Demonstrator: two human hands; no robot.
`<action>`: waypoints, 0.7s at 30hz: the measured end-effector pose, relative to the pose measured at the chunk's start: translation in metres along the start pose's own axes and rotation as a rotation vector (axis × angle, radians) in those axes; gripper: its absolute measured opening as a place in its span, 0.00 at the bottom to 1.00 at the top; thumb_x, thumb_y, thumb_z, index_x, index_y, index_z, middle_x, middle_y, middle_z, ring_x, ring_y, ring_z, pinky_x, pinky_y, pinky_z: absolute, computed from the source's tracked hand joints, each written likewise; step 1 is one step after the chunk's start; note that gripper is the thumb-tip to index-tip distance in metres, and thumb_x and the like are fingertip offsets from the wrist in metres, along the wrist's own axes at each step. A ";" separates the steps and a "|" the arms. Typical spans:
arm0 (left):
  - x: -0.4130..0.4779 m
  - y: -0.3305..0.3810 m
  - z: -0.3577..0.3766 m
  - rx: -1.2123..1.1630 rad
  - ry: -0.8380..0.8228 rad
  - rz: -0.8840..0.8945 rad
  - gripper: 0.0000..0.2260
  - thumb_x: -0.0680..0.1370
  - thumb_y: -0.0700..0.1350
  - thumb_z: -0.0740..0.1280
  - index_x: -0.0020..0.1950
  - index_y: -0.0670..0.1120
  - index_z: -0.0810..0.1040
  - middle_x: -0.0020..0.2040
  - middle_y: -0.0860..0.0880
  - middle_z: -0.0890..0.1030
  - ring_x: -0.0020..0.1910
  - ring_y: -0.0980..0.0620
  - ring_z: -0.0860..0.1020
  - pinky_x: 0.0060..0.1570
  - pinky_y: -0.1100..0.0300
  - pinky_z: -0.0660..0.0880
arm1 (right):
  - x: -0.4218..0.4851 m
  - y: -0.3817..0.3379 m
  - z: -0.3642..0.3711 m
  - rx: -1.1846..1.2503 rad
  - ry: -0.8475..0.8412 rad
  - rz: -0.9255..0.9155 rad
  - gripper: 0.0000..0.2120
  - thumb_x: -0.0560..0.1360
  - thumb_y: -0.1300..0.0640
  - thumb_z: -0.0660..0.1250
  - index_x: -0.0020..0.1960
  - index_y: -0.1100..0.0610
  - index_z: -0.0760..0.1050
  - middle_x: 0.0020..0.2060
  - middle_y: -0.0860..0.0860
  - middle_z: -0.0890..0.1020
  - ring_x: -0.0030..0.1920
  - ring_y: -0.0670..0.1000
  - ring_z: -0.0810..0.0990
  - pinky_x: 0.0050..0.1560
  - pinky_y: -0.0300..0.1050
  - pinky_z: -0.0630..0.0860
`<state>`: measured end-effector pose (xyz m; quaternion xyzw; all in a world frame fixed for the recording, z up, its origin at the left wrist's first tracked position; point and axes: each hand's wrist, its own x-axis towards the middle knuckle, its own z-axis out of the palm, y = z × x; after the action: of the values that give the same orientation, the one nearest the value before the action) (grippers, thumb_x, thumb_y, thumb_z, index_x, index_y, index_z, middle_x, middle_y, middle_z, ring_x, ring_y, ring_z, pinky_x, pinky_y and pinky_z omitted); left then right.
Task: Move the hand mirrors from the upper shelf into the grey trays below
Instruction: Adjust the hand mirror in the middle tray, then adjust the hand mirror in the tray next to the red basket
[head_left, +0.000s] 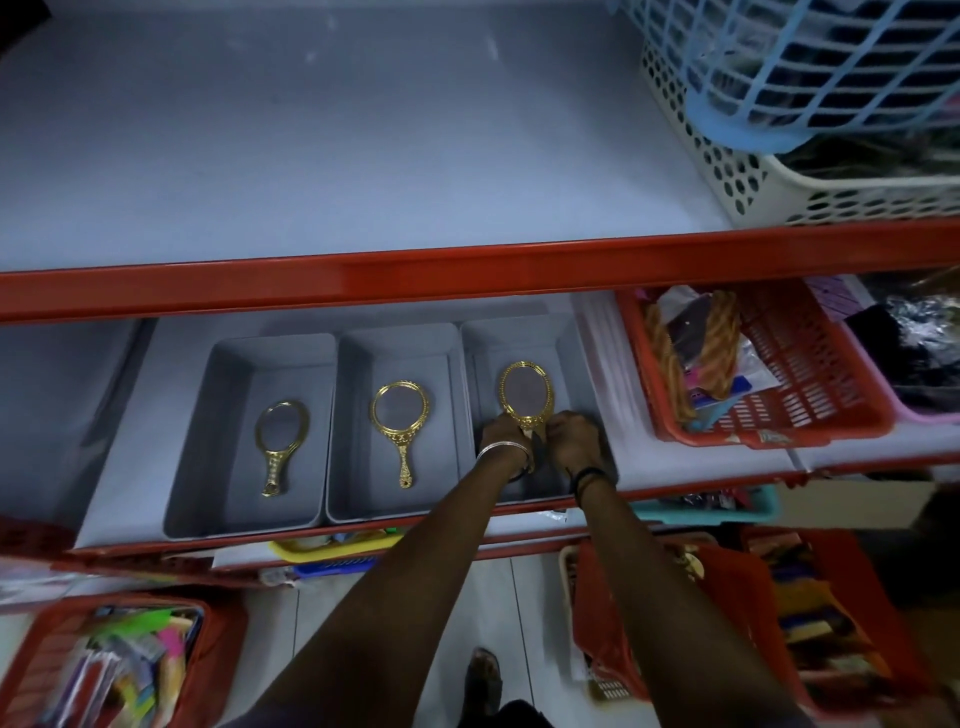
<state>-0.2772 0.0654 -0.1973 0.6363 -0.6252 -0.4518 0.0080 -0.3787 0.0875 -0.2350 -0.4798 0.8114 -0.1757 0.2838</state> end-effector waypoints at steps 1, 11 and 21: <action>0.001 0.001 0.000 -0.001 -0.002 -0.005 0.12 0.78 0.35 0.61 0.59 0.34 0.76 0.61 0.37 0.79 0.60 0.41 0.78 0.57 0.54 0.76 | 0.001 0.000 0.001 0.013 0.000 0.014 0.12 0.74 0.67 0.60 0.48 0.68 0.81 0.50 0.63 0.84 0.52 0.61 0.82 0.54 0.50 0.79; 0.004 0.007 0.005 -0.115 0.035 -0.131 0.13 0.78 0.37 0.61 0.59 0.34 0.77 0.60 0.37 0.79 0.59 0.41 0.79 0.56 0.53 0.77 | 0.001 0.006 0.004 0.161 0.002 0.125 0.10 0.72 0.61 0.65 0.48 0.63 0.82 0.51 0.59 0.84 0.53 0.59 0.82 0.54 0.44 0.76; 0.004 0.006 0.007 -0.093 0.077 -0.154 0.11 0.76 0.39 0.65 0.56 0.36 0.80 0.57 0.38 0.82 0.56 0.41 0.81 0.52 0.51 0.79 | 0.004 0.008 0.008 0.196 0.014 0.143 0.10 0.72 0.62 0.64 0.49 0.64 0.81 0.50 0.59 0.84 0.53 0.58 0.82 0.53 0.44 0.77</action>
<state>-0.2868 0.0645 -0.1996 0.6983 -0.5521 -0.4548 0.0270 -0.3807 0.0878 -0.2471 -0.3893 0.8245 -0.2368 0.3354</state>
